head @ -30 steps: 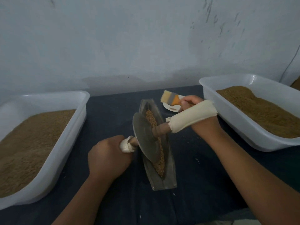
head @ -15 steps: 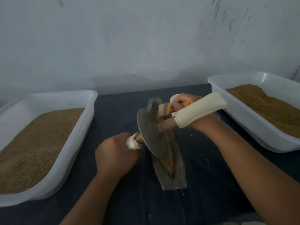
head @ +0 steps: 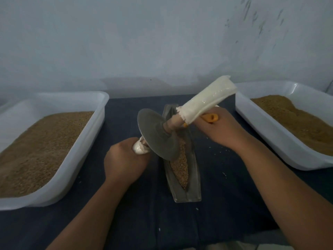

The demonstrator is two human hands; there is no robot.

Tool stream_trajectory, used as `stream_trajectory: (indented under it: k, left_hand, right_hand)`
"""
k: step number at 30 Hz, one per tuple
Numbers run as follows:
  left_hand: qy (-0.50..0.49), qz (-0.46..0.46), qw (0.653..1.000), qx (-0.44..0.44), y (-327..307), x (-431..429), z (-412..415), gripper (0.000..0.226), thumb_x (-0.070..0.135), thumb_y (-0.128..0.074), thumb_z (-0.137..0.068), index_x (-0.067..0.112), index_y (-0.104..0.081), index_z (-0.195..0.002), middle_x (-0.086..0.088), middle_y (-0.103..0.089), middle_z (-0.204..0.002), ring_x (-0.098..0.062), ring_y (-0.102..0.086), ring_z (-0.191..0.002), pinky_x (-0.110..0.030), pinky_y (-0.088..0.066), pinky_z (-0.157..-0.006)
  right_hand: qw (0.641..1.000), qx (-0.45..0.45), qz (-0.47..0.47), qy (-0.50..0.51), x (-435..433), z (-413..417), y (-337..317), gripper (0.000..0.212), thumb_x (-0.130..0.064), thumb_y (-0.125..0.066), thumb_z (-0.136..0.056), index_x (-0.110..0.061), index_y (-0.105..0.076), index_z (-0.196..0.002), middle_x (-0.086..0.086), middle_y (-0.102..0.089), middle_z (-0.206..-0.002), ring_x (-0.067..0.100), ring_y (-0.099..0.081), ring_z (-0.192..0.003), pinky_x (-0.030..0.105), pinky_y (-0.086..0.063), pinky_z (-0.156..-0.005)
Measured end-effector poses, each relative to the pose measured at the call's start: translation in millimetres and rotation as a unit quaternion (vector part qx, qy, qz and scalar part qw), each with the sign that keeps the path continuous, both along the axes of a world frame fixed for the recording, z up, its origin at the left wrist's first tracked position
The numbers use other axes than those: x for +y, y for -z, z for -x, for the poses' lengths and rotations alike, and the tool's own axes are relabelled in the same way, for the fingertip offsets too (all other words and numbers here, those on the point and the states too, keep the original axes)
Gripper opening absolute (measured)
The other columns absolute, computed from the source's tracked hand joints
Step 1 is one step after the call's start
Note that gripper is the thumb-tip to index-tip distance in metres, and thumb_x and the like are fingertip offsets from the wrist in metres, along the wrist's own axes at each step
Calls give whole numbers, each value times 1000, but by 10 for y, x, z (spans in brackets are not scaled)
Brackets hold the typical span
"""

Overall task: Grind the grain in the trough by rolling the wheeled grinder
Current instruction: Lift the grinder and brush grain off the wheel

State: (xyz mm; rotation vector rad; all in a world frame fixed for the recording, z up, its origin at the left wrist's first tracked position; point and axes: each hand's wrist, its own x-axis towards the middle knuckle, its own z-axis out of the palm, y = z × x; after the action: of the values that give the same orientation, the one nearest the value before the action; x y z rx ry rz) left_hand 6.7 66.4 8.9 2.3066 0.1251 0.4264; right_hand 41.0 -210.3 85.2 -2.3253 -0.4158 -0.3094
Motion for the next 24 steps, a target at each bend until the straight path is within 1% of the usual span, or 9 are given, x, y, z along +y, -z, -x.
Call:
stream_trajectory:
  k: [3,5,7,10,13,18,20,22,24]
  left_hand:
    - [6,11,1000,-2,-2,-2,19,19,34,-81,-83,43,-65,-79,24,-67,-71,-10,-64,-61,-34,-51,-55]
    - [12,11,1000,-5,-6,-5,26,19,35,-80,-83,47,-64,-82,26,-67,-73,-8,-64,-60,-34,-51,-54]
    - [14,19,1000,-5,-6,-9,22,12,43,-77,-82,46,-65,-82,25,-67,-72,-9,-64,-59,-36,-54,-55]
    - [7,28,1000,-9,-6,-26,9,14,58,-63,-73,45,-65,-79,24,-66,-71,-9,-63,-59,-32,-48,-53]
    - [2,29,1000,-11,11,-41,-17,11,53,-63,-74,44,-64,-79,26,-66,-73,-9,-62,-59,-30,-42,-53]
    - [-11,22,1000,-5,41,-9,-37,8,51,-67,-77,44,-65,-81,27,-66,-75,-11,-63,-61,-34,-50,-55]
    - [-9,22,1000,-8,46,4,-44,8,49,-67,-77,43,-65,-81,25,-66,-74,-12,-63,-61,-35,-52,-56]
    - [-9,25,1000,-11,49,10,-49,8,48,-68,-77,42,-64,-80,24,-66,-74,-12,-63,-61,-33,-50,-54]
    - [-14,30,999,-9,50,18,-57,9,47,-69,-77,41,-65,-81,22,-67,-73,-12,-64,-61,-33,-49,-55]
  right_hand:
    - [995,46,93,-1,93,-55,43,32,-43,-55,-105,-39,-60,-74,-20,-65,-73,-8,-59,-69,17,-37,-58]
    - [993,62,93,-25,52,-20,62,22,-46,-61,-104,-41,-68,-84,-17,-69,-79,-5,-63,-77,26,-44,-66]
    - [999,22,27,-12,-64,93,49,21,-54,-63,-100,-41,-76,-91,-14,-72,-80,3,-68,-76,28,-51,-66]
    - [988,-42,-137,57,-200,302,-12,38,-63,-55,-100,-37,-79,-88,-2,-71,-69,7,-66,-61,19,-52,-55]
    - [972,2,-232,39,-197,407,-121,60,-65,-44,-104,-21,-76,-78,8,-61,-56,18,-55,-47,24,-43,-42]
    - [967,171,-166,-90,-78,431,-172,61,-63,-43,-104,-18,-70,-73,6,-54,-50,18,-45,-41,26,-38,-40]
    - [978,156,-113,-86,-6,389,-131,55,-52,-45,-107,-19,-69,-71,5,-55,-50,16,-48,-41,24,-40,-41]
    - [994,91,-38,-50,58,325,-109,51,-44,-45,-109,-21,-69,-71,6,-61,-52,16,-56,-44,18,-45,-46]
    - [998,47,-18,-26,89,278,-125,48,-39,-46,-110,-23,-69,-70,6,-64,-55,15,-61,-48,16,-47,-51]
